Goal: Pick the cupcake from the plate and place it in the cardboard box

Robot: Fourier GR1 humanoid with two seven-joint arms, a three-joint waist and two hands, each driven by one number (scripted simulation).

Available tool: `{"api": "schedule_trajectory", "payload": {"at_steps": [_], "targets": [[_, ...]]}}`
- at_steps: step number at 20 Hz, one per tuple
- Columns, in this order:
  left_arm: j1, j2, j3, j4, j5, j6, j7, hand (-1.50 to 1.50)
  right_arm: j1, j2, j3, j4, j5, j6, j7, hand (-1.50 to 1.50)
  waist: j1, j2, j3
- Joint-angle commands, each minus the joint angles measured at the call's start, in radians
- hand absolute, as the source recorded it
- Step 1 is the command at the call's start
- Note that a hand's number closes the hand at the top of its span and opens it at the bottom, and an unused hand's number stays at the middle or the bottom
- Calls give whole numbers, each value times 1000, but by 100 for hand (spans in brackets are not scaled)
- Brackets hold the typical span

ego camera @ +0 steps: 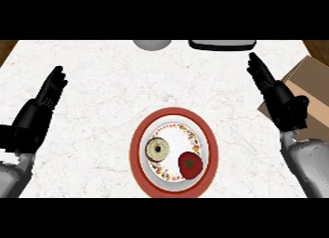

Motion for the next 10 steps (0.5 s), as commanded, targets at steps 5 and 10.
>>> {"api": "schedule_trajectory", "payload": {"at_steps": [5,10], "targets": [[94,-93,70,142,26,124,57,0,30,167,172,-236,179,-192,33,150,-8,-4,27],[144,-158,53,197,46,122,33,0,182,147,269,-160,491,-405,105,150,-26,-2,26]]}}
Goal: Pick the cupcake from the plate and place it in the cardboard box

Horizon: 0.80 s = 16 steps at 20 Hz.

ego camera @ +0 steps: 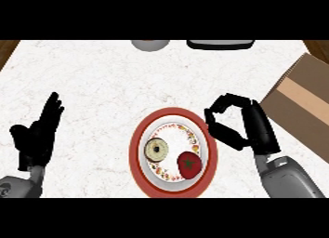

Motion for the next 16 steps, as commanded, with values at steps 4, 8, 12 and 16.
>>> {"api": "schedule_trajectory", "payload": {"at_steps": [4,8,12,16], "targets": [[11,-72,12,58,-10,44,0,0,216,96,212,-105,407,-299,45,-150,-5,0,9],[50,-78,21,35,-20,27,-16,0,241,-20,187,-231,494,-125,249,-150,5,1,9],[-17,-121,5,66,-40,71,40,0,152,-8,224,-390,568,119,563,-150,0,0,8],[-9,-136,18,124,-42,19,-14,0,51,52,222,-435,525,318,740,-150,11,4,8]]}}
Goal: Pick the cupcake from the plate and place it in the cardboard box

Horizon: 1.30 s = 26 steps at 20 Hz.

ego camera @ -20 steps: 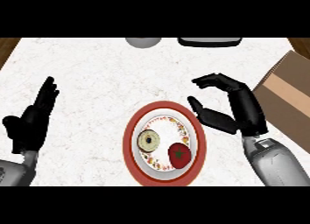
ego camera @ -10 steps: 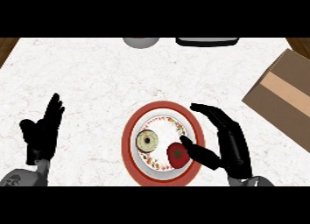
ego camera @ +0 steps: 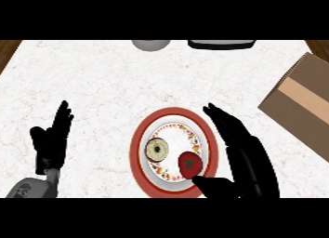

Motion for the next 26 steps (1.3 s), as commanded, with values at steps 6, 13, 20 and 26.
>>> {"api": "schedule_trajectory", "payload": {"at_steps": [6,13,20,26], "targets": [[-16,-31,8,23,-36,-3,3,0,-229,149,42,-46,-45,422,397,-150,16,3,1],[-14,-29,24,17,-53,-21,12,0,-240,284,102,117,7,473,502,-150,14,2,2],[-37,-75,34,45,-69,-23,-9,0,-310,307,127,198,-61,447,596,-150,14,4,1],[17,-15,59,-47,-68,-52,54,0,-374,307,165,247,-119,370,664,-150,21,1,2]]}}
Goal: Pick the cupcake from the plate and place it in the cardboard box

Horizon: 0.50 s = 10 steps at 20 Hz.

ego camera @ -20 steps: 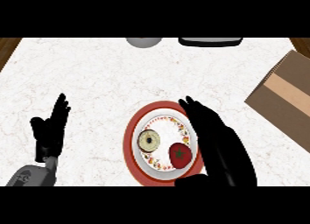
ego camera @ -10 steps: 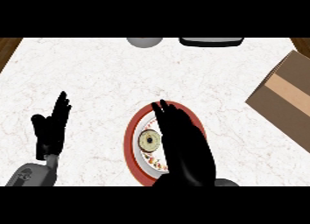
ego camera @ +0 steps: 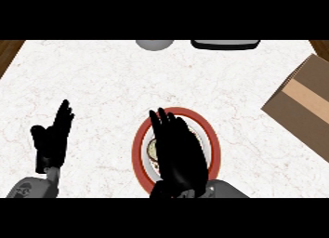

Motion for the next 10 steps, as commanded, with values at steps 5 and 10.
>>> {"api": "schedule_trajectory", "payload": {"at_steps": [5,10], "targets": [[-8,-22,-10,-34,-35,25,45,0,-52,18,17,89,-25,-2,199,-150,-1,-1,1],[13,-3,28,-26,-11,-34,11,0,-90,18,82,123,-46,-66,255,-150,4,-1,0]]}}
